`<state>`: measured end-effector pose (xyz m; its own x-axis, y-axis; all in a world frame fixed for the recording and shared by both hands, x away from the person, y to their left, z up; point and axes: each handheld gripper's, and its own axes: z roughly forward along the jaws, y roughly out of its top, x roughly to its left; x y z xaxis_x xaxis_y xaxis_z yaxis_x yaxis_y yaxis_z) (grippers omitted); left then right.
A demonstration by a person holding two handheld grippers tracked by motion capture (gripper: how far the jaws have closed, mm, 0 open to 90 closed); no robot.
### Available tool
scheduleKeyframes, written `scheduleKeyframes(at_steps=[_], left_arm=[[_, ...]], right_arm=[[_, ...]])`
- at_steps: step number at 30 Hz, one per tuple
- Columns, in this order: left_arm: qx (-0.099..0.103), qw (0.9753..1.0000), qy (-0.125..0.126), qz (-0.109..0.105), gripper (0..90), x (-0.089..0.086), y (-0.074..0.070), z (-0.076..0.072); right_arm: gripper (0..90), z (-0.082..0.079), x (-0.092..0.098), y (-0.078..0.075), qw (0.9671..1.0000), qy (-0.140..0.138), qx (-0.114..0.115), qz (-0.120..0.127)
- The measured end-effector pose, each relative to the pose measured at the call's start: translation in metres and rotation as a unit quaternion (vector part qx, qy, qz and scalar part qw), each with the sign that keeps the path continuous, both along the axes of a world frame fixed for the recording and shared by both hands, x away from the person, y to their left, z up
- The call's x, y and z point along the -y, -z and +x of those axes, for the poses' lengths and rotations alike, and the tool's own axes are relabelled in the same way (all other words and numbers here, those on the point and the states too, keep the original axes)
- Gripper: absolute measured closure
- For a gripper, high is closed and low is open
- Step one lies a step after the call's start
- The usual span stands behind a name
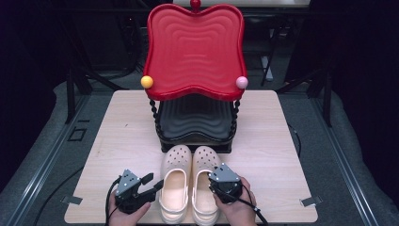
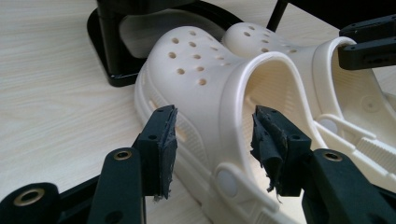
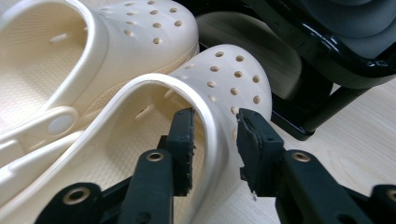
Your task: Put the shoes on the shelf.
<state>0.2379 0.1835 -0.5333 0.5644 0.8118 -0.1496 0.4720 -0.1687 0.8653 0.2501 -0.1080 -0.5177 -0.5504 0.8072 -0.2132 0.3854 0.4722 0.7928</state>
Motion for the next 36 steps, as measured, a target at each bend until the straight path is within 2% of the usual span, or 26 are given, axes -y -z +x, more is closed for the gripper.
scheduleKeyframes(at_steps=[2,4,8,10,12,13,18,20,21,22,23,28,32,33,34,35,36], left_arm=[[0.004,1.0,0.006,0.005,50.6,0.006,-0.001,0.002],[0.015,0.9993,0.014,0.03,51.5,0.016,-0.002,0.005],[0.025,0.9986,0.013,0.045,51.8,0.025,0.0,0.01],[0.023,0.9984,0.012,0.051,52.7,0.031,0.001,0.014],[0.021,0.9981,0.007,0.058,53.5,0.035,0.003,0.017],[0.028,0.9974,0.0,0.067,54.8,0.038,0.003,0.019],[0.028,0.9973,-0.008,0.068,60.1,0.039,0.003,0.022],[0.023,0.9973,-0.009,0.069,63.2,0.038,0.002,0.023],[0.022,0.9975,-0.009,0.067,63.2,0.038,0.002,0.024],[0.022,0.9974,-0.009,0.068,63.4,0.038,0.002,0.024],[0.023,0.9974,-0.011,0.068,63.7,0.039,0.002,0.024],[0.029,0.9959,-0.017,0.084,64.4,0.042,0.003,0.022],[0.024,0.9964,-0.021,0.079,65.4,0.042,0.002,0.023],[0.025,0.9963,-0.02,0.079,65.7,0.042,0.003,0.023],[0.025,0.9962,-0.019,0.081,66.0,0.042,0.003,0.023],[0.027,0.9963,-0.02,0.079,66.2,0.042,0.003,0.022],[0.029,0.9964,-0.021,0.078,66.3,0.042,0.003,0.022]], right_arm=[[64.3,-0.002,0.003,-0.002,1.0,-0.004,0.003,0.001],[63.4,-0.004,0.008,-0.002,1.0,-0.006,0.002,0.001],[63.4,-0.005,0.01,0.0,1.0,-0.005,-0.002,0.004],[63.6,-0.004,0.01,0.006,1.0,-0.002,-0.004,0.004],[63.9,-0.003,0.01,0.008,1.0,-0.001,-0.003,0.005],[64.8,-0.001,0.01,0.01,0.9999,0.0,-0.003,0.011],[67.0,0.001,0.009,0.011,0.9998,-0.001,-0.014,0.012],[67.3,0.003,0.007,0.014,0.9999,0.002,-0.004,0.015],[67.5,0.003,0.007,0.013,0.9999,0.002,-0.011,0.009],[67.5,0.004,0.006,0.015,0.9998,0.005,-0.002,0.018],[67.9,0.004,0.005,0.015,0.9998,0.007,-0.003,0.018],[69.8,0.005,0.004,0.015,0.9998,0.014,-0.004,0.014],[71.1,0.004,0.002,0.015,0.9998,0.019,-0.001,0.011],[71.3,0.003,0.003,0.014,0.9998,0.019,-0.008,0.006],[71.8,0.004,0.002,0.016,0.9997,0.022,0.008,0.012],[72.0,0.003,0.002,0.014,0.9998,0.02,-0.002,0.006],[72.4,0.003,0.002,0.015,0.9997,0.021,0.003,0.009]])
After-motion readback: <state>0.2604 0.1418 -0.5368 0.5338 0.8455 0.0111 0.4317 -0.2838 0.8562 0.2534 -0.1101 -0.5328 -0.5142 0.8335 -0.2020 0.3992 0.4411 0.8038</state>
